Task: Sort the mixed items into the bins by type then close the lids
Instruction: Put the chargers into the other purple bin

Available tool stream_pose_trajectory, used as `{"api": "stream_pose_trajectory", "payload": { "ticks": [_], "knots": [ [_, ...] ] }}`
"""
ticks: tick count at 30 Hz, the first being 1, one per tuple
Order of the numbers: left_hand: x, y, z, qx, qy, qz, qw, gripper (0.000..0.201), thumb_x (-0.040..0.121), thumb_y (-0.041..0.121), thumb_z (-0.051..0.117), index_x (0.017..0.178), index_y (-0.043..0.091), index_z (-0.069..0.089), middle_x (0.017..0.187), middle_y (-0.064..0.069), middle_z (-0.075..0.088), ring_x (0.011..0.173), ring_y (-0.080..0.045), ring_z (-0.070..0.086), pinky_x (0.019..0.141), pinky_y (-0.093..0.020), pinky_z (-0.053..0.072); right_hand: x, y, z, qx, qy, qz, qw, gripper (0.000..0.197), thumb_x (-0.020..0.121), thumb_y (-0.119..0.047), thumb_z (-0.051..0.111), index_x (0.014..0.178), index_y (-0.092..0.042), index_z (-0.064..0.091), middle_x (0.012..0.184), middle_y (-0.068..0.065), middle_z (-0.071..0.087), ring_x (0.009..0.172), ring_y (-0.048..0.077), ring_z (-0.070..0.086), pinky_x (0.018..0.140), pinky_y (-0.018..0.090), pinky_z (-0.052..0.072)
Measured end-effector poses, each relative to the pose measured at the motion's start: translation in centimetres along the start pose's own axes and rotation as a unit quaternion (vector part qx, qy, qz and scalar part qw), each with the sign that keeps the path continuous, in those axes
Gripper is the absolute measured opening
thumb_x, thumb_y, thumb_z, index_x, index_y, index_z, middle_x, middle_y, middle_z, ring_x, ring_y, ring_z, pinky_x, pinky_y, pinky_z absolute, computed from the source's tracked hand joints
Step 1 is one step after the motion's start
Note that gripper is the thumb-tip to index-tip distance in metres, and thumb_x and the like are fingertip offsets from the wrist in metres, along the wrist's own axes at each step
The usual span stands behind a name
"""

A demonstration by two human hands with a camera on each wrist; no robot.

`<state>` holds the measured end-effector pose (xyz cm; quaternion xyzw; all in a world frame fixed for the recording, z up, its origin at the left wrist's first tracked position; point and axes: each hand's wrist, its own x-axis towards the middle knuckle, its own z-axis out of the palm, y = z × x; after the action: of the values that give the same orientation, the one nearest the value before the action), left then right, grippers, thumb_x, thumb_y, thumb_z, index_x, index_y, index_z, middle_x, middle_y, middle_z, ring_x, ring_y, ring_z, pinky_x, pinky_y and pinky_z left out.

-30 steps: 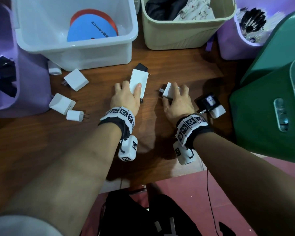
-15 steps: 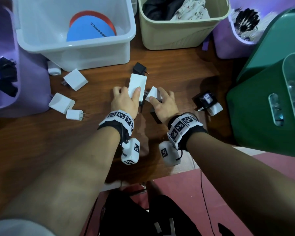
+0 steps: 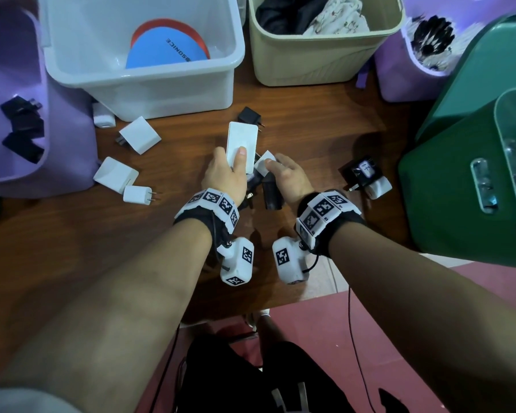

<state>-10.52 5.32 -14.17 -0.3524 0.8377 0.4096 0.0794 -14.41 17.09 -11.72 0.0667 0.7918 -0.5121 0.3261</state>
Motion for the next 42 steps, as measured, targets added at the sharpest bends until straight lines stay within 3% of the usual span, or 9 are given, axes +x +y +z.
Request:
{"api": "stream_pose_trajectory", "payload": {
  "ticks": [3,5,10,16,23,26,30,35,42],
  "knots": [
    [0.0,-0.2,-0.2,-0.009,-0.014,-0.012,1.000,0.048,0.099,0.051,0.029,0.116,0.010,0.044,0.116,-0.010,0.059,0.095,-0.030,0.055,0.074,-0.033,0.037,-0.1,0.0,0.2,0.025,0.001,-0.003,1.000,0.020,0.078,-0.031,0.054,0.066,-0.015,0.051,0.073,0.003,0.053,0.071,0.021,0.049,0.067,0.034,0.037],
    [0.1,-0.3,-0.3,-0.019,-0.024,-0.029,0.999,0.052,0.099,0.053,0.028,0.118,0.009,0.049,0.118,-0.010,0.059,0.102,-0.031,0.055,0.078,-0.033,0.037,0.1,0.1,0.2,0.041,0.000,0.005,0.999,0.026,0.085,-0.024,0.053,0.061,-0.018,0.043,0.067,0.000,0.044,0.065,0.017,0.041,0.063,0.032,0.032],
    [0.3,-0.7,-0.3,-0.052,-0.042,-0.040,0.997,0.059,0.097,0.055,0.032,0.111,0.006,0.062,0.115,-0.012,0.062,0.100,-0.031,0.059,0.084,-0.035,0.045,0.6,0.3,0.0,0.078,-0.005,0.046,0.996,0.021,0.095,-0.020,0.050,0.077,-0.030,0.052,0.081,-0.012,0.053,0.072,0.002,0.050,0.072,0.019,0.043],
    [-0.6,-0.6,0.1,-0.115,-0.046,-0.042,0.991,0.042,0.094,0.053,0.041,0.114,0.018,0.053,0.115,-0.006,0.058,0.096,-0.026,0.060,0.086,-0.037,0.048,0.0,-0.3,0.5,0.119,0.008,0.051,0.992,0.006,0.081,-0.026,0.055,0.077,-0.026,0.059,0.082,-0.003,0.060,0.090,0.022,0.056,0.095,0.047,0.047],
    [-1.4,-0.4,-0.9,-0.143,-0.056,-0.045,0.987,0.034,0.098,0.047,0.038,0.115,0.019,0.048,0.084,0.010,0.055,0.071,-0.008,0.053,0.059,-0.026,0.036,-1.1,-0.8,0.8,0.128,-0.006,0.031,0.991,0.024,0.070,-0.033,0.054,0.079,-0.011,0.058,0.088,0.018,0.055,0.080,0.030,0.054,0.072,0.043,0.042],
    [-1.7,-0.4,-1.5,-0.138,-0.054,-0.047,0.988,0.038,0.098,0.048,0.037,0.120,0.019,0.048,0.093,0.005,0.057,0.071,-0.008,0.051,0.069,-0.027,0.037,-2.1,-1.5,0.8,0.108,-0.022,0.014,0.994,0.030,0.071,-0.033,0.052,0.084,-0.006,0.058,0.089,0.024,0.056,0.081,0.033,0.055,0.074,0.042,0.044],
    [-2.1,0.5,-3.1,-0.143,-0.034,-0.038,0.988,0.041,0.099,0.047,0.037,0.122,0.016,0.047,0.101,0.000,0.058,0.074,-0.013,0.053,0.072,-0.029,0.036,-3.3,-2.7,0.5,0.130,-0.032,-0.003,0.991,0.010,0.084,-0.024,0.057,0.083,-0.015,0.058,0.075,0.000,0.057,0.069,0.019,0.056,0.069,0.034,0.046],
    [-2.9,1.7,-6.5,-0.145,-0.008,-0.021,0.989,0.044,0.099,0.048,0.035,0.128,0.016,0.044,0.111,-0.002,0.057,0.090,-0.022,0.052,0.079,-0.030,0.037,-4.4,-5.1,0.0,0.118,-0.032,-0.050,0.991,0.015,0.094,-0.018,0.050,0.080,-0.018,0.056,0.069,-0.004,0.056,0.056,0.006,0.056,0.063,0.026,0.043],
    [-4.4,4.0,-12.4,-0.167,0.065,0.018,0.984,0.046,0.099,0.048,0.035,0.130,0.014,0.044,0.123,-0.009,0.056,0.105,-0.029,0.052,0.089,-0.032,0.037,-6.6,-10.6,0.4,0.098,-0.020,-0.140,0.985,0.018,0.091,-0.020,0.053,0.103,-0.010,0.063,0.084,-0.001,0.063,0.080,0.017,0.057,0.082,0.035,0.044]
  ]
}}
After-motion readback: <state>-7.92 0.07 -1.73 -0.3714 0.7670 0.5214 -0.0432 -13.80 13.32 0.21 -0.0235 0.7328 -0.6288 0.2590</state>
